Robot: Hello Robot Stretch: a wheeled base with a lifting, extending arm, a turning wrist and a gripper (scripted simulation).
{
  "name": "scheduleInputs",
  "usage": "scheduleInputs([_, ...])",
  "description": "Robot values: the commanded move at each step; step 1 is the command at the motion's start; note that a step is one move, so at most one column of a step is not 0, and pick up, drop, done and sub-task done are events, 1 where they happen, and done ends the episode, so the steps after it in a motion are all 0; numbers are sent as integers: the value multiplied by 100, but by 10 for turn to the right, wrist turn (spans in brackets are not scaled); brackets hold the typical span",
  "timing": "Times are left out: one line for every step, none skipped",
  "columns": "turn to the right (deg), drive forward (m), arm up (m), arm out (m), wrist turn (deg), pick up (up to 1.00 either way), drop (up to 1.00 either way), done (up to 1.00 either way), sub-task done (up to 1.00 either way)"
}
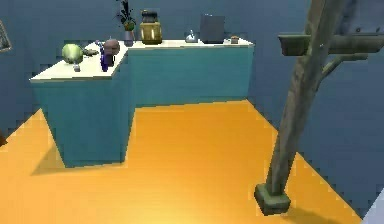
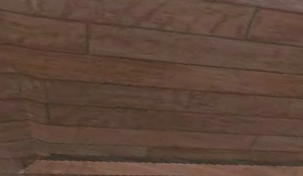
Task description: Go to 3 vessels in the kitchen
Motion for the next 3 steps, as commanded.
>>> scheduleInputs([-300,0,0,0,0,0,0,0,0])
scheduleInputs([0,40,0,0,0,0,0,0,0])
scheduleInputs([0,85,0,0,0,0,0,0,0])
